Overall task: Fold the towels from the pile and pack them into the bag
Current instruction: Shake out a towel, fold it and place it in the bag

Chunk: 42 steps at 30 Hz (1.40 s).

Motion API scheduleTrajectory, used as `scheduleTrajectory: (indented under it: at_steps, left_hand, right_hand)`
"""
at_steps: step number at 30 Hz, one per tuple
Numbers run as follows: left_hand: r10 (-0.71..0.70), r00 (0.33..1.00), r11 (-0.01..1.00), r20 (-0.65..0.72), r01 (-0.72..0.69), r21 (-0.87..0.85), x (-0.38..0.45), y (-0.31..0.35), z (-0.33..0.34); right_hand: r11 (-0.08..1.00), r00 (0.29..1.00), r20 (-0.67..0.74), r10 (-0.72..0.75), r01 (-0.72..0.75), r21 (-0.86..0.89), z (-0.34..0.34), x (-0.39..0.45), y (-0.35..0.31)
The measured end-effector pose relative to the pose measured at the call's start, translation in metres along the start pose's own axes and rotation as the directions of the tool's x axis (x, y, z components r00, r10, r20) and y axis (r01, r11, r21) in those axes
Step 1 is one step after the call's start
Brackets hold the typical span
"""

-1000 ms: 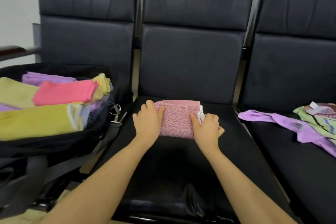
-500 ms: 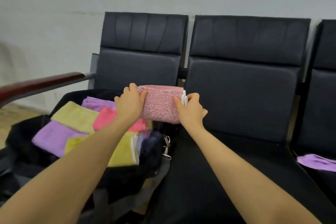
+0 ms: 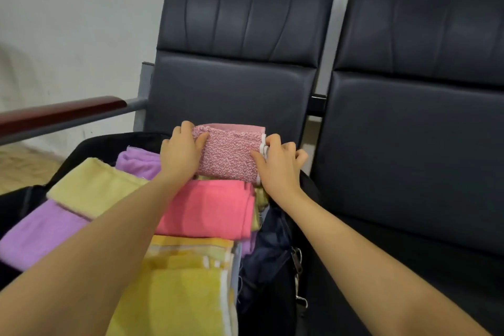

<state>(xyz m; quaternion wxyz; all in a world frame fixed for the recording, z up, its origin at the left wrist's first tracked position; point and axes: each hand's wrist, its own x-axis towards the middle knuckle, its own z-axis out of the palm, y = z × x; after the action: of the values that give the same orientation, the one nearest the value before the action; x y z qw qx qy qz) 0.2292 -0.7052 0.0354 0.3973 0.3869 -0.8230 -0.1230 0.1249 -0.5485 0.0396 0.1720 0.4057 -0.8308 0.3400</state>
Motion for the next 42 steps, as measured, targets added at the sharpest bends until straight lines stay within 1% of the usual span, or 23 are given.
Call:
scheduleTrajectory:
  at_steps: [2,5,6,7,8,9,10,11,12,13,14,15,16,17,20,21,23,26,31,33,35,37,42]
  left_hand:
    - [-0.018,0.998,0.998,0.061,0.015,0.053,-0.001,-0.015,0.011]
    - [-0.11,0.966,0.981,0.234,0.068,0.181,-0.002,-0.03,0.019]
    - [-0.137,0.955,0.976,0.263,0.084,0.203,-0.003,-0.031,0.019]
    - [-0.142,0.957,0.971,0.252,0.085,0.222,-0.004,-0.03,0.017]
    - [-0.105,0.974,0.97,0.2,0.056,0.237,-0.005,-0.027,0.017]
    - [-0.024,0.993,0.97,0.119,-0.006,0.242,-0.006,-0.023,0.016]
    - [0.097,0.994,0.971,0.052,-0.106,0.213,-0.007,-0.016,0.016]
    - [0.215,0.976,0.963,0.044,-0.219,0.154,-0.007,-0.01,0.017]
    - [0.296,0.947,0.947,0.124,-0.307,0.088,-0.008,-0.002,0.016]
    - [0.318,0.909,0.937,0.271,-0.345,0.056,-0.009,0.005,0.018]
    - [0.277,0.848,0.934,0.452,-0.349,0.081,-0.011,0.009,0.022]
    - [0.225,0.784,0.927,0.579,-0.355,0.119,-0.013,0.01,0.027]
    - [0.192,0.742,0.919,0.643,-0.365,0.148,-0.015,0.01,0.032]
    - [0.18,0.722,0.911,0.668,-0.379,0.165,-0.017,0.009,0.036]
    - [0.155,0.706,0.899,0.691,-0.39,0.197,-0.017,0.009,0.037]
    - [0.153,0.717,0.904,0.68,-0.38,0.196,-0.017,0.011,0.033]
    - [0.173,0.767,0.919,0.617,-0.352,0.179,-0.019,0.018,0.02]
    - [0.267,0.831,0.909,0.488,-0.385,0.159,-0.029,0.034,-0.006]
    - [0.364,0.842,0.891,0.398,-0.44,0.116,-0.07,0.09,-0.038]
    - [0.402,0.823,0.866,0.401,-0.484,0.125,-0.097,0.118,-0.043]
    - [0.469,0.775,0.818,0.423,-0.562,0.122,-0.125,0.15,-0.043]
    - [0.522,0.725,0.797,0.449,-0.602,0.046,-0.154,0.185,-0.04]
    - [0.61,0.616,0.768,0.499,-0.615,-0.179,-0.224,0.285,-0.014]
  right_hand:
    - [0.995,0.999,0.019,-0.049,0.051,-0.086,0.009,-0.001,0.0]
    - [0.964,0.993,0.067,-0.094,0.107,-0.242,0.016,-0.006,0.0]
    - [0.948,0.993,0.064,-0.101,0.115,-0.295,0.018,-0.007,0.0]
    - [0.933,0.992,0.029,-0.12,0.122,-0.338,0.018,-0.007,0.0]
    - [0.915,0.988,-0.005,-0.155,0.142,-0.377,0.018,-0.005,0.001]
    - [0.895,0.977,-0.01,-0.211,0.189,-0.405,0.017,-0.002,0.001]
    - [0.865,0.962,0.063,-0.266,0.267,-0.425,0.013,0.002,0.001]
    - [0.819,0.932,0.176,-0.318,0.363,-0.445,0.01,0.007,0.003]
    - [0.773,0.893,0.299,-0.335,0.442,-0.455,0.008,0.012,0.005]
    - [0.75,0.867,0.393,-0.307,0.474,-0.462,0.007,0.015,0.008]
    - [0.755,0.855,0.454,-0.25,0.466,-0.461,0.006,0.017,0.011]
    - [0.777,0.85,0.491,-0.189,0.435,-0.455,0.006,0.017,0.015]
    - [0.796,0.844,0.516,-0.144,0.408,-0.446,0.008,0.015,0.018]
    - [0.807,0.835,0.539,-0.111,0.392,-0.441,0.01,0.013,0.021]
    - [0.851,0.808,0.587,-0.056,0.346,-0.396,0.011,0.01,0.026]
    - [0.87,0.808,0.587,-0.054,0.327,-0.37,0.008,0.01,0.025]
    - [0.891,0.823,0.562,-0.079,0.311,-0.331,-0.002,0.007,0.024]
    - [0.916,0.88,0.458,-0.128,0.282,-0.286,-0.027,-0.008,0.023]
    - [0.94,0.917,0.384,-0.103,0.216,-0.263,-0.086,-0.057,0.049]
    - [0.941,0.932,0.354,-0.075,0.184,-0.284,-0.114,-0.079,0.068]
    - [0.941,0.95,0.309,-0.04,0.14,-0.308,-0.145,-0.101,0.09]
    - [0.94,0.963,0.27,0.013,0.081,-0.332,-0.179,-0.123,0.115]
    - [0.915,0.974,0.178,0.14,-0.059,-0.398,-0.262,-0.179,0.193]
